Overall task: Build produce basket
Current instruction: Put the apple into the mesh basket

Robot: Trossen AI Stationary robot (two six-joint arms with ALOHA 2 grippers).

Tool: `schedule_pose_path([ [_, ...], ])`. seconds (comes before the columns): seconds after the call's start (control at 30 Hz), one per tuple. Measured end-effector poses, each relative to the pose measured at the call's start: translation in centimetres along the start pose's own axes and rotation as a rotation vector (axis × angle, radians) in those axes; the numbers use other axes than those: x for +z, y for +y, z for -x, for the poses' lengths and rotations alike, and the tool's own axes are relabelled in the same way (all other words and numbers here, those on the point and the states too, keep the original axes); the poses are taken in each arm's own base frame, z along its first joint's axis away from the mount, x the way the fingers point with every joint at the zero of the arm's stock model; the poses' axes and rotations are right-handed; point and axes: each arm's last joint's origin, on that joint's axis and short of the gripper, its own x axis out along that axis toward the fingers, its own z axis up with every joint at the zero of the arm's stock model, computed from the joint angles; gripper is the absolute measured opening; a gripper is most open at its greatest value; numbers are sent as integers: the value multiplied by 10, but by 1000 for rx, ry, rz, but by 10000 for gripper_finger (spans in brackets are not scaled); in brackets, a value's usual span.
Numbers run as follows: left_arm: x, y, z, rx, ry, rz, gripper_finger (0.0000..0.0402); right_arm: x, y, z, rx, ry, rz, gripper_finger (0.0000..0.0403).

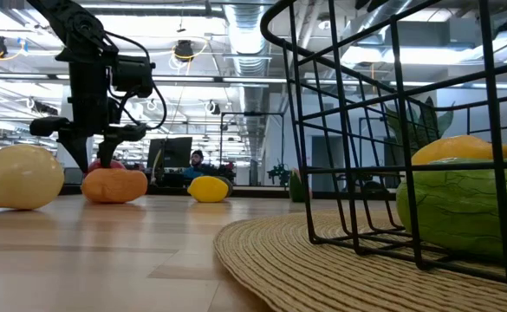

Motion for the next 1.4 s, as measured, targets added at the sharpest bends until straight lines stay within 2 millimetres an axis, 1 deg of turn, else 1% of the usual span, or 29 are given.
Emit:
schedule_pose_path([
  [0.1,0,0,0,-6,12,-5,147,0,0,0,0,0,0,248],
  [0.33,0,0,0,-10,18,-6,108,0,0,0,0,0,0,248],
  [0.6,0,0,-2,-15,16,-2,103,0,0,0,0,3,1,248],
  [0.7,-3,1,-6,-31,18,-4,108,-1,0,0,1,9,4,248],
  [0.83,-8,3,-13,-44,24,12,131,-1,0,0,1,10,4,248],
  [1.03,-7,3,-13,-23,-17,29,163,-2,0,0,1,17,7,248],
  [1.4,-6,2,-13,-25,-35,15,167,-2,0,0,2,22,2,248],
])
